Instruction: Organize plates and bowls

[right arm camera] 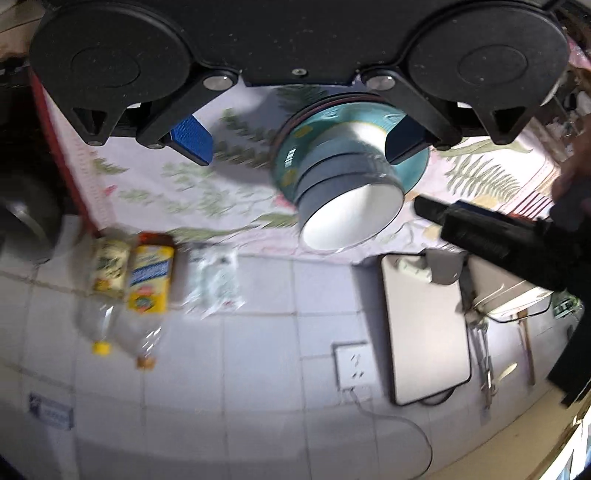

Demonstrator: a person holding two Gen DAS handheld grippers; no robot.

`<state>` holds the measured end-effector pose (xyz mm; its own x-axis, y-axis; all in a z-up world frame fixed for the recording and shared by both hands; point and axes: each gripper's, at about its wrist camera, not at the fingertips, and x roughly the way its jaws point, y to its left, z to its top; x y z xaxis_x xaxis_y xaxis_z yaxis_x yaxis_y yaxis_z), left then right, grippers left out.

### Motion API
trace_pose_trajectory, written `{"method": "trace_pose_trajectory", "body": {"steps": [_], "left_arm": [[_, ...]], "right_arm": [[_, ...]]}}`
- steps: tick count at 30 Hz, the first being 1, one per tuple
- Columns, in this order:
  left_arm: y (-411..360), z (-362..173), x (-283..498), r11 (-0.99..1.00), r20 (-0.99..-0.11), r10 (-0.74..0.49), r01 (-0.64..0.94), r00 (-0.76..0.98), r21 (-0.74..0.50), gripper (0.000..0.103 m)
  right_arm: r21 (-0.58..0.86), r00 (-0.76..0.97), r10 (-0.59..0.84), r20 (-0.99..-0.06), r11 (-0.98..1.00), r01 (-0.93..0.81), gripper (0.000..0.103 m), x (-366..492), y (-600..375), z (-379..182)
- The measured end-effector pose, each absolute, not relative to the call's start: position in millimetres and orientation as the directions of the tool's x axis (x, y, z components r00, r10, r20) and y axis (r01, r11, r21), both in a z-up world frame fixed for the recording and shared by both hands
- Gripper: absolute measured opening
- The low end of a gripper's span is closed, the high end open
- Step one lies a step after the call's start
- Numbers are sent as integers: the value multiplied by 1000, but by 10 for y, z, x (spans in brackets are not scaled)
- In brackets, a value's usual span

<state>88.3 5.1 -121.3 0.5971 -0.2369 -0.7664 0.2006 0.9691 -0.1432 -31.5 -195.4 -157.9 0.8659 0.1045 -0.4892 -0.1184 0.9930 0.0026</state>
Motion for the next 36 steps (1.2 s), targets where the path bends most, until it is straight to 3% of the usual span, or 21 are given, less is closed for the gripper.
{"method": "trace_pose_trajectory", "body": {"steps": [12, 22, 36], "left_arm": [[54, -790, 195, 975, -769, -199, 201, 607, -94, 70], [68, -468, -321, 978, -703, -181, 202, 688, -53, 92], [70, -480, -575, 979, -695, -179, 194, 697, -58, 96]], "right_arm": [[-38, 850, -29, -527, 999, 10, 101, -882, -2115, -1153], [91, 816, -38, -577, 990, 111, 101, -1239, -2123, -903], [-15, 845, -120, -520, 991, 131, 101, -1541, -1980, -727]]}}
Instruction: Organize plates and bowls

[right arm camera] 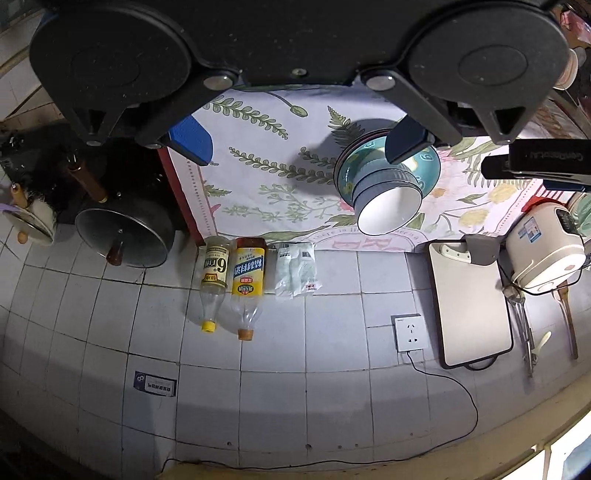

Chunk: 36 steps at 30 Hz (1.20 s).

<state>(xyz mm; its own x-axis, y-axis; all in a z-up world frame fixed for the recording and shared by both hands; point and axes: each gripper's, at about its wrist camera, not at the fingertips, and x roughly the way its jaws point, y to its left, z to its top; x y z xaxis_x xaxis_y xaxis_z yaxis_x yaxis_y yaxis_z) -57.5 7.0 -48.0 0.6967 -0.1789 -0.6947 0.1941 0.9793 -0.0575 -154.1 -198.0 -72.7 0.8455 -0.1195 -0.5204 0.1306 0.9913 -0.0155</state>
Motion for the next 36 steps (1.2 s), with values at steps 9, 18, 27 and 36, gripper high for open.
{"method": "trace_pose_trajectory", "body": {"steps": [9, 18, 27, 36], "left_arm": [[-7, -516, -598, 980, -728, -168, 191, 665, -52, 96], [-86, -494, -618, 982, -725, -143, 186, 674, -21, 96], [-120, -496, -618, 985, -730, -100, 170, 676, 23, 96], [-49, -472, -624, 987, -710, -104, 161, 697, 13, 96]], "right_arm": [[-53, 832, -173, -527, 984, 171, 101, -1486, -2015, -789], [-56, 834, -170, -524, 985, 166, 101, -1482, -2019, -810], [-12, 837, -132, -530, 989, 149, 101, -1475, -2021, -806], [4, 847, -114, -519, 991, 136, 101, -1481, -1976, -823]]}}
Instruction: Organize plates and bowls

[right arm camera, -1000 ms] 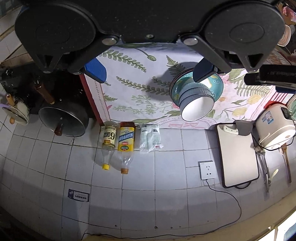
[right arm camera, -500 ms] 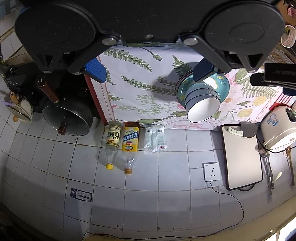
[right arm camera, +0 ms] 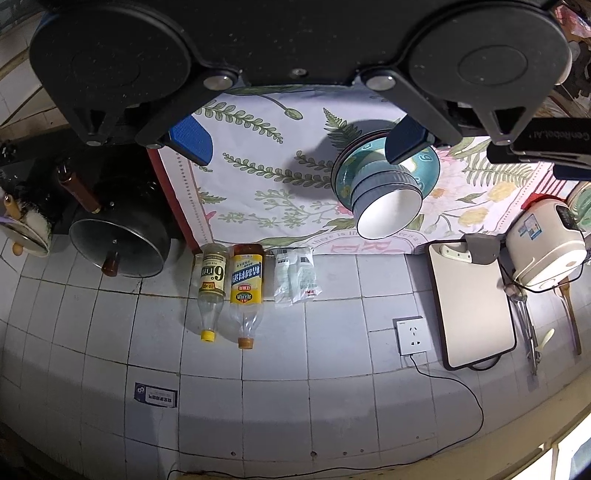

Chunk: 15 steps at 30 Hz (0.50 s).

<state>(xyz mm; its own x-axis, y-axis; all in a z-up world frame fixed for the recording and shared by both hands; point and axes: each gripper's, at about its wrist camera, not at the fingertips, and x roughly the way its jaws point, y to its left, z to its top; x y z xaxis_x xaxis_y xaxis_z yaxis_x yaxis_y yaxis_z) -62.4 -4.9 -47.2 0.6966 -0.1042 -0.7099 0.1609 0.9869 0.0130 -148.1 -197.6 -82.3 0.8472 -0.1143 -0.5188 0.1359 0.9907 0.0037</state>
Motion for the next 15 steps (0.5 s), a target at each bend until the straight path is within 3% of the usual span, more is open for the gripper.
{"method": "trace_pose_trajectory", "body": {"steps": [15], "left_arm": [[-18, -466, -647, 986, -702, -101, 167, 705, 27, 96]], "right_arm": [[-12, 838, -123, -532, 990, 138, 101, -1434, -1939, -836]]}}
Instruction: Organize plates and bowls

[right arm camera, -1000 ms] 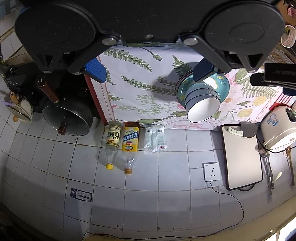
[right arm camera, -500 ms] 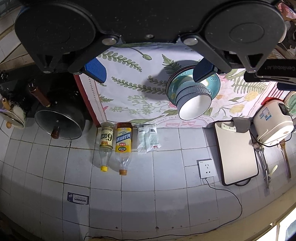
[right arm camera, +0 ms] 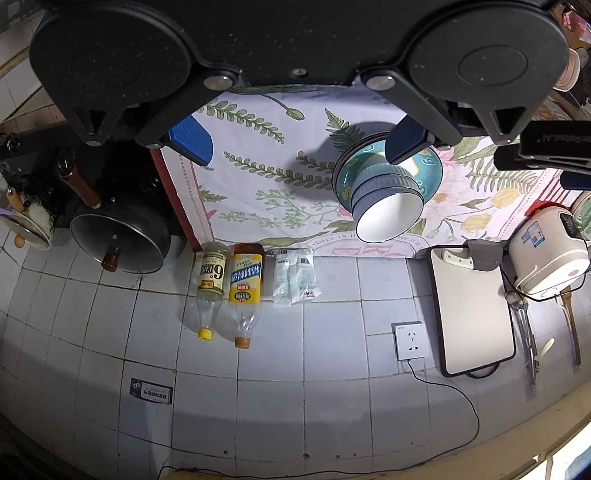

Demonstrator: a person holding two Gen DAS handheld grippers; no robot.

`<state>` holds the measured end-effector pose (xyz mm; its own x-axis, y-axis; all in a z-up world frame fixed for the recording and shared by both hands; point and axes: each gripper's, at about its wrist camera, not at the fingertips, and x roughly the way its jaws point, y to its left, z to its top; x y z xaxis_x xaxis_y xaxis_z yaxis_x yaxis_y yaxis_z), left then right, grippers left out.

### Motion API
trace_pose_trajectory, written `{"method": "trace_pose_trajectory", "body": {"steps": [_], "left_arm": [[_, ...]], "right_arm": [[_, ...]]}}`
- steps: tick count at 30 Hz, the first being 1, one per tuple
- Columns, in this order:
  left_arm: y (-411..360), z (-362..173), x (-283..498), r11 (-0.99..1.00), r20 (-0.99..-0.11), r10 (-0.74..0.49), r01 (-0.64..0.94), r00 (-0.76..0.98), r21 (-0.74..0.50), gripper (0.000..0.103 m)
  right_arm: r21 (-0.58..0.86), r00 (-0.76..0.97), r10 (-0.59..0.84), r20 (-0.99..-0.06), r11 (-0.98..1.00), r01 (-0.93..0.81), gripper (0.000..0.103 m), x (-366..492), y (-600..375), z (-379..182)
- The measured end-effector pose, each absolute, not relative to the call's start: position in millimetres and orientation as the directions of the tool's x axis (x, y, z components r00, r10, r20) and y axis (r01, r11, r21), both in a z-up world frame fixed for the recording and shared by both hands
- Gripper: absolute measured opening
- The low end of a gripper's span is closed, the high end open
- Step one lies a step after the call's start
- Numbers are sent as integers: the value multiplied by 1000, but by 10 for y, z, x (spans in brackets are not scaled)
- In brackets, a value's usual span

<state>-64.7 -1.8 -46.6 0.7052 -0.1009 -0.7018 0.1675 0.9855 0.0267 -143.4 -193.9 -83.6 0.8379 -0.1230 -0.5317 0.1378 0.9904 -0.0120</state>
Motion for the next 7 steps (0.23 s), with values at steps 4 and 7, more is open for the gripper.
{"method": "trace_pose_trajectory", "body": {"steps": [4, 7], "left_arm": [[-28, -459, -655, 985, -699, -101, 172, 708, 32, 96], [-39, -466, -652, 984, -705, -104, 176, 702, 31, 96]], "right_arm": [[-12, 835, -126, -536, 990, 142, 101, -1440, -1934, -852], [-13, 834, -128, -537, 990, 144, 101, -1438, -1943, -859]]}}
